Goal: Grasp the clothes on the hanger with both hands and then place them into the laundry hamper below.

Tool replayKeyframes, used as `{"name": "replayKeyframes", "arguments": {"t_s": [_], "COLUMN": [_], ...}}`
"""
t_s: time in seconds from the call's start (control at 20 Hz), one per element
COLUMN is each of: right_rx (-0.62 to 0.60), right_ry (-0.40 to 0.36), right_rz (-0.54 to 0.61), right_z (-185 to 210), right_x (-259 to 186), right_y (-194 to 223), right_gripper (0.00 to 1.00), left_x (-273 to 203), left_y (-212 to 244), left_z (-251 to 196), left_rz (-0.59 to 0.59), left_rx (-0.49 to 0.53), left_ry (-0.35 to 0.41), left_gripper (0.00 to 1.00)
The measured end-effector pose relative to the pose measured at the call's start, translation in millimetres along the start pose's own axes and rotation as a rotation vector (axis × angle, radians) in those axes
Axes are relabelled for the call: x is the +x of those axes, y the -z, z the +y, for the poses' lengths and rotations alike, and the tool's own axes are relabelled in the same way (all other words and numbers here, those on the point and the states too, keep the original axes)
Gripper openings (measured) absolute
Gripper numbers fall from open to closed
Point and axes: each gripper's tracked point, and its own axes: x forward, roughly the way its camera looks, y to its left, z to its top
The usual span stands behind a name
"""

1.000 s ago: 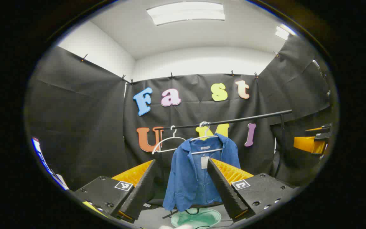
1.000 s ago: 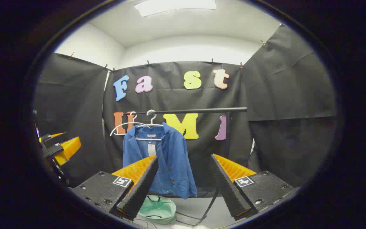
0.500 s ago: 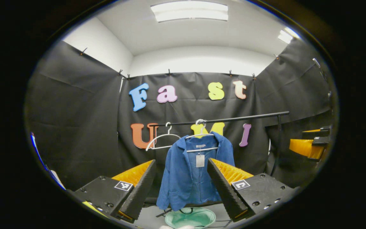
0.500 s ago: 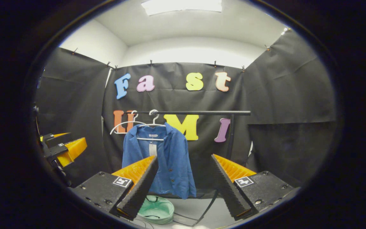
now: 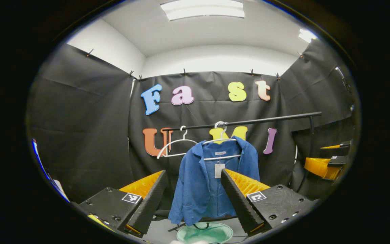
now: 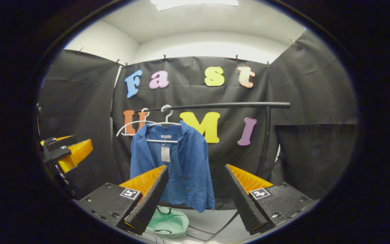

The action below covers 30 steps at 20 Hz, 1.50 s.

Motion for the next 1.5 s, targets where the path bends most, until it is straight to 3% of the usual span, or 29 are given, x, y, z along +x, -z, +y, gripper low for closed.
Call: {"name": "replayKeyframes", "arguments": {"t_s": [0.4, 0.85, 1.2, 1.35, 1.4, 1.45, 1.5], "right_rx": [-0.023, -0.040, 0.009, 0.035, 0.054, 0.069, 0.075], "right_ry": [-0.068, -0.147, -0.144, -0.147, -0.144, -0.150, -0.161], "right_rz": [0.025, 0.031, 0.087, 0.103, 0.107, 0.108, 0.106], "right_z": [11.9, 39.7, 53.3, 53.1, 52.6, 49.1, 47.7], "right_x": [122.2, 258.4, 327.5, 346.0, 350.4, 354.8, 357.2], "right_y": [23.8, 31.2, 48.5, 57.8, 60.6, 61.5, 62.5], "right_gripper": [1.00, 1.00, 1.00, 1.00, 0.98, 0.87, 0.84], "left_x": [97.6, 220.5, 277.2, 294.6, 297.7, 300.3, 303.8], "left_y": [37.5, 89.7, 116.0, 119.6, 122.3, 124.9, 126.3], "left_z": [-27.9, -26.9, -24.5, -23.1, -21.1, -19.4, -20.0], "left_rz": [0.002, 0.073, 0.131, 0.133, 0.139, 0.144, 0.145], "left_rx": [-0.008, 0.018, 0.019, 0.028, 0.032, 0.034, 0.034], "left_ry": [0.006, -0.056, -0.117, -0.130, -0.138, -0.142, -0.141], "left_gripper": [0.99, 1.00, 1.00, 0.94, 0.99, 0.94, 0.91]}}
